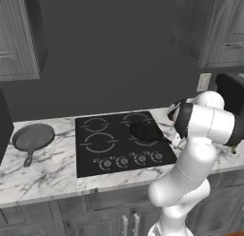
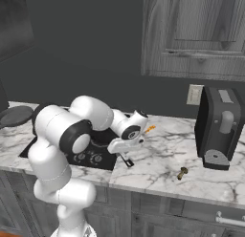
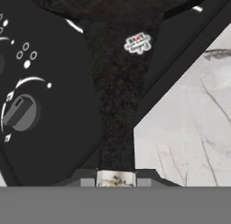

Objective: Place both pans onto different burners. Then place the mushroom and the shrimp on different pans.

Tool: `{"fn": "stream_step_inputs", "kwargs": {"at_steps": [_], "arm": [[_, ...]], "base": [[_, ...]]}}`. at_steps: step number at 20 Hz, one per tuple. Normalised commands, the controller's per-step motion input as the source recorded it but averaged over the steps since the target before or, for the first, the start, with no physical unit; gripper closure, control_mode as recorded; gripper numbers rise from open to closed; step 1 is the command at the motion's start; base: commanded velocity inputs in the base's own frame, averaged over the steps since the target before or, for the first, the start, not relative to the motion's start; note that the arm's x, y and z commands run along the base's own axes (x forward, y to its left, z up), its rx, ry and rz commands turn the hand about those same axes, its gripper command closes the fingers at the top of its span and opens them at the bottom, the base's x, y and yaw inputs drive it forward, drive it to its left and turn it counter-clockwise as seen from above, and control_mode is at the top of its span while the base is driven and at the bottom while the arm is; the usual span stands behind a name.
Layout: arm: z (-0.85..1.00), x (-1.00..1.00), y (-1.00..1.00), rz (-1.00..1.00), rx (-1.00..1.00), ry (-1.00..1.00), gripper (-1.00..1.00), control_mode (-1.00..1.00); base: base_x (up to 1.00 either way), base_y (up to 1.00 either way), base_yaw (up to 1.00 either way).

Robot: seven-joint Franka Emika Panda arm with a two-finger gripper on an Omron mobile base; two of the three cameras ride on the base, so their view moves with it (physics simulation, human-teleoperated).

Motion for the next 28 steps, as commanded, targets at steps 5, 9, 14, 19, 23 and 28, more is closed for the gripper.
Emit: {"fn": "stream_step_inputs", "kwargs": {"at_steps": [5, 9, 14, 19, 23, 28], "arm": [[0.0, -0.33, 0.0, 0.0, -0.01, -0.02, 1.0, -1.0], [0.0, -0.2, 0.0, 0.0, -0.01, -0.01, 1.0, -1.0], [0.0, 0.0, 0.0, 0.0, 0.0, 0.0, 1.0, -1.0], [0.0, 0.0, 0.0, 0.0, 0.0, 0.0, -1.0, -1.0], [0.0, 0.0, 0.0, 0.0, 0.0, 0.0, -1.0, -1.0], [0.0, 0.0, 0.0, 0.0, 0.0, 0.0, -1.0, -1.0]], "base": [[0.0, 0.0, 0.0], [0.0, 0.0, 0.0], [0.0, 0.0, 0.0], [0.0, 0.0, 0.0], [0.0, 0.0, 0.0], [0.0, 0.0, 0.0]]}}
